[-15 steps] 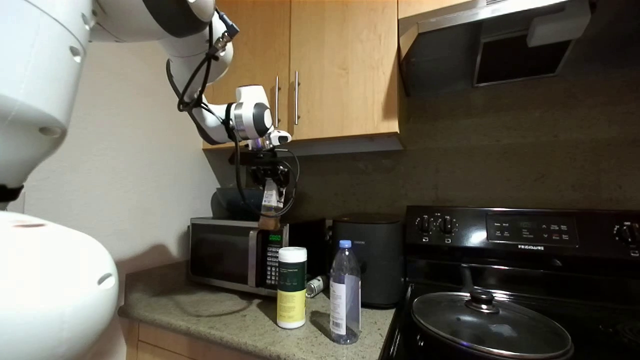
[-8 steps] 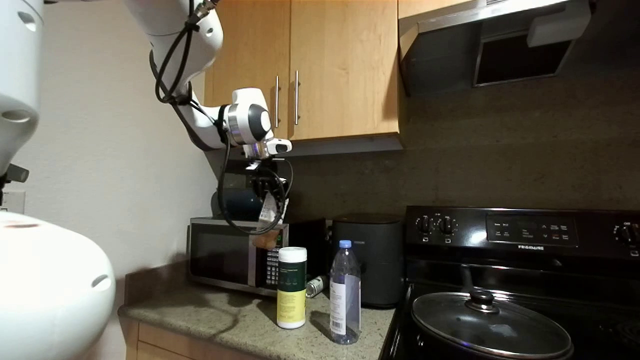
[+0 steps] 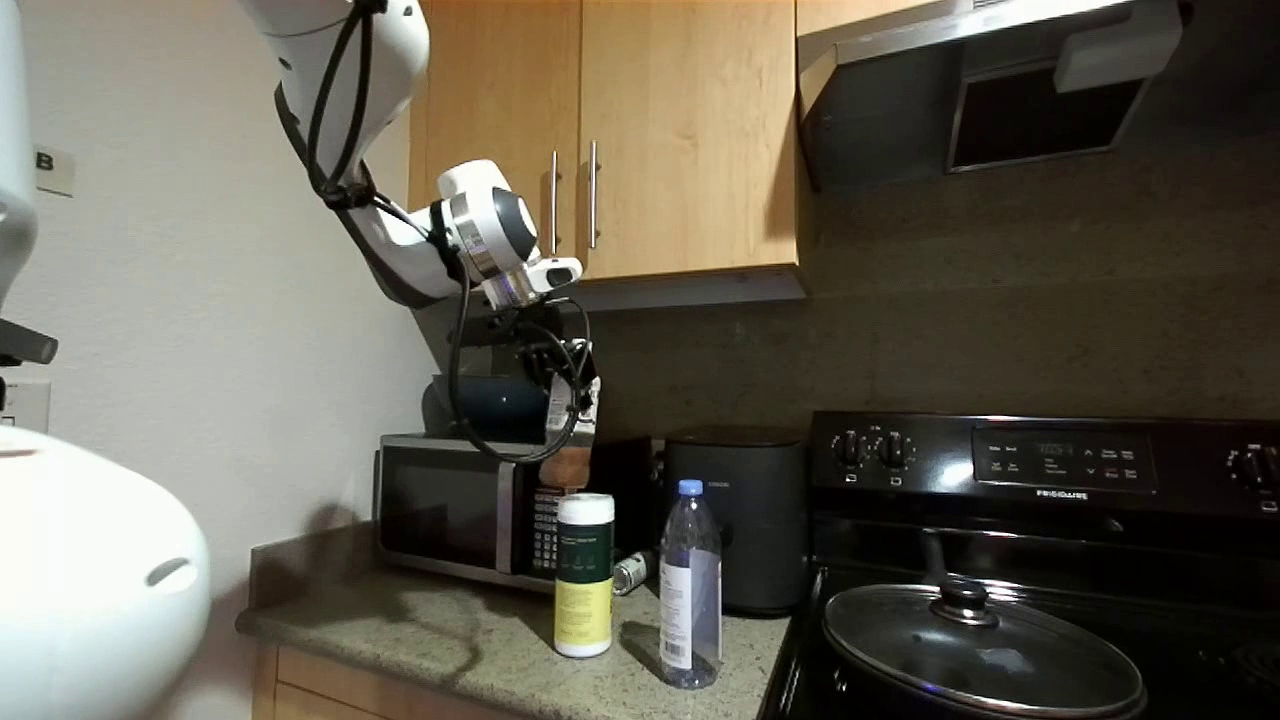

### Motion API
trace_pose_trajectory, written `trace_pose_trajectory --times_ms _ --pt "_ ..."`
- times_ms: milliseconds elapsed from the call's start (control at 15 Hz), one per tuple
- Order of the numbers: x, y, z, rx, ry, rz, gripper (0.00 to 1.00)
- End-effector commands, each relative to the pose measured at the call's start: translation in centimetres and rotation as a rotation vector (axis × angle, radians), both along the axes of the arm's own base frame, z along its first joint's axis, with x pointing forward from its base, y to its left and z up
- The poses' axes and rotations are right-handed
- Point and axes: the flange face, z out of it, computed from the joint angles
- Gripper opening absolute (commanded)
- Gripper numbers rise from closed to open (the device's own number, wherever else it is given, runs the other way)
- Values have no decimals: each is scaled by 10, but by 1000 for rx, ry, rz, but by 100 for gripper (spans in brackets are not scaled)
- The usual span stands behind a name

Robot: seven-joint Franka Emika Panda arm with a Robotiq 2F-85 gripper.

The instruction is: Remove the bottle from the top of the microwave and place it on top of the container on the left

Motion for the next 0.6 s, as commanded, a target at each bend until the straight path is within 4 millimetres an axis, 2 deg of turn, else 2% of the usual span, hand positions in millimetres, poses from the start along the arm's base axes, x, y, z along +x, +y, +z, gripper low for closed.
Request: trace_pose_trajectory --times_ms 0,333,533 --pt "-4 2 10 -33 -77 -22 29" --pt "-2 10 5 -37 -85 -10 29" --pt "-1 8 1 -26 -81 -22 29"
